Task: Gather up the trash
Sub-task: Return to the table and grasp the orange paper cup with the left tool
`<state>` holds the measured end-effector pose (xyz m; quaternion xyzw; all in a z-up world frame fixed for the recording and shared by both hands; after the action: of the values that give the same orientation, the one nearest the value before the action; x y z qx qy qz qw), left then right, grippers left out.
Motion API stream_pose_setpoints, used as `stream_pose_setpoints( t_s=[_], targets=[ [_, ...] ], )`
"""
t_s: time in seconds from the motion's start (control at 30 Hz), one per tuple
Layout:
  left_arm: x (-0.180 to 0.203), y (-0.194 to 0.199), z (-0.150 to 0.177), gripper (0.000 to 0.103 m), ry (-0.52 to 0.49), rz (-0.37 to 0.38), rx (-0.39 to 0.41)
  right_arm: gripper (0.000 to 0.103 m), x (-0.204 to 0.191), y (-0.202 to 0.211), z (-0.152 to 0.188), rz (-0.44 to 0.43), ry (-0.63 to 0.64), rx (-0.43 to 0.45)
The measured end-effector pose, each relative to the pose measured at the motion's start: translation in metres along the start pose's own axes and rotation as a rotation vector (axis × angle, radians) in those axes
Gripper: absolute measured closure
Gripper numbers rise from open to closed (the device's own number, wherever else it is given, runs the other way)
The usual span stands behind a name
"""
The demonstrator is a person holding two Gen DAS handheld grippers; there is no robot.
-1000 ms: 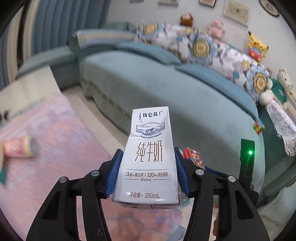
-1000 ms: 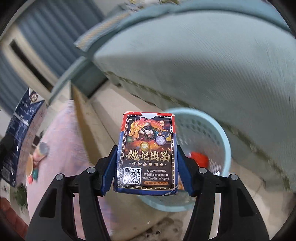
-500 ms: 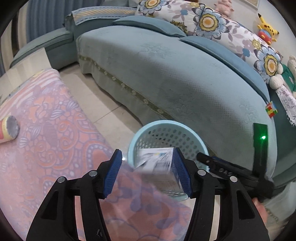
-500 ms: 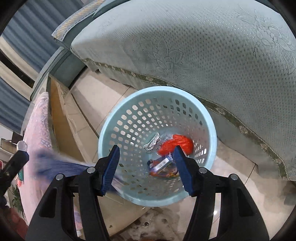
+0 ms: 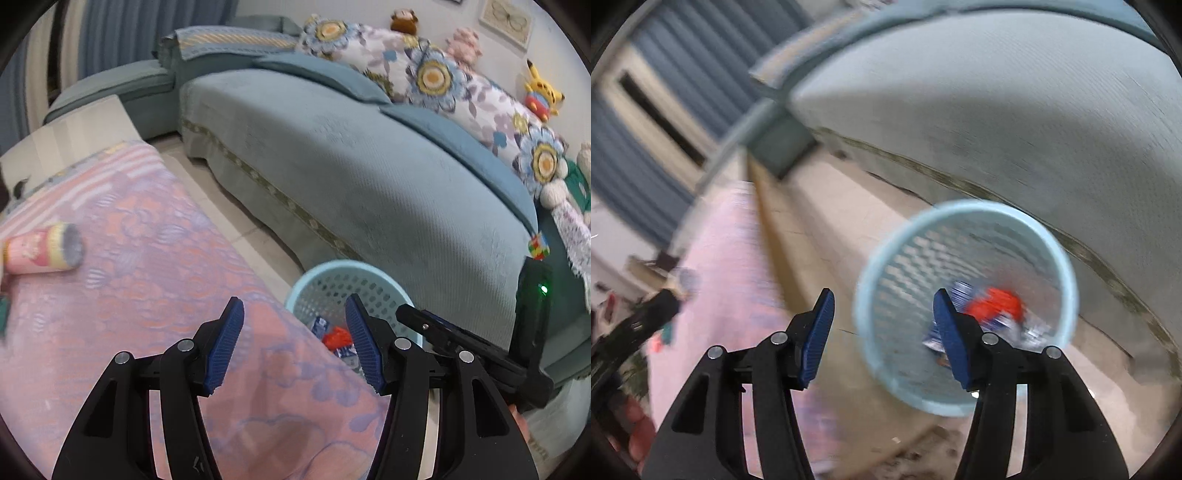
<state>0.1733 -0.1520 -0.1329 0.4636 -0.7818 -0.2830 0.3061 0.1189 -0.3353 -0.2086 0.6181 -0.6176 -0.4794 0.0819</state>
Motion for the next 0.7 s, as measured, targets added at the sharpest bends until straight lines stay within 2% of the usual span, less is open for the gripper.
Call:
stream_pose_setpoints(
  t_s=[0.17,0.37,0.53,0.6,0.7],
  targets=[
    [-0.035,0.054,-0.012,0.044,0.054,-0.043,0.107,0.051,-0.07,0.021,-0.004,-0.136,0.15,0.082],
    [-0.113,0.126,-0.014,0.043,0.137,-0.183,0.242,0.051,-0.16,0.008,0.005,-0.214,0.313,0.056],
    [-0.204,0.154,0.0,0.031,0.257,-0.296,0.253,0.051,-0.234,-0.026,0.013,-0.258,0.467,0.01],
    [-0.24,0.156,0.005,0.023,0.324,-0.324,0.241,0.051,-0.257,-0.042,0.015,-0.269,0.524,-0.006],
    [-0.288,0.155,0.01,0.021,0.435,-0.334,0.237,0.05,-0.287,-0.075,0.018,-0.302,0.567,-0.067]
  ],
)
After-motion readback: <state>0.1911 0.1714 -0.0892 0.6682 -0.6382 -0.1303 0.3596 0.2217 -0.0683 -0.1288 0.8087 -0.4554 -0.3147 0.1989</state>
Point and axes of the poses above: each gripper's, at about its wrist camera, not at the fingertips, and y roughly against the way its jaws point, x to its right, z to its underside, the point moved 6 cm from there along -y, roughly the way its jaws point
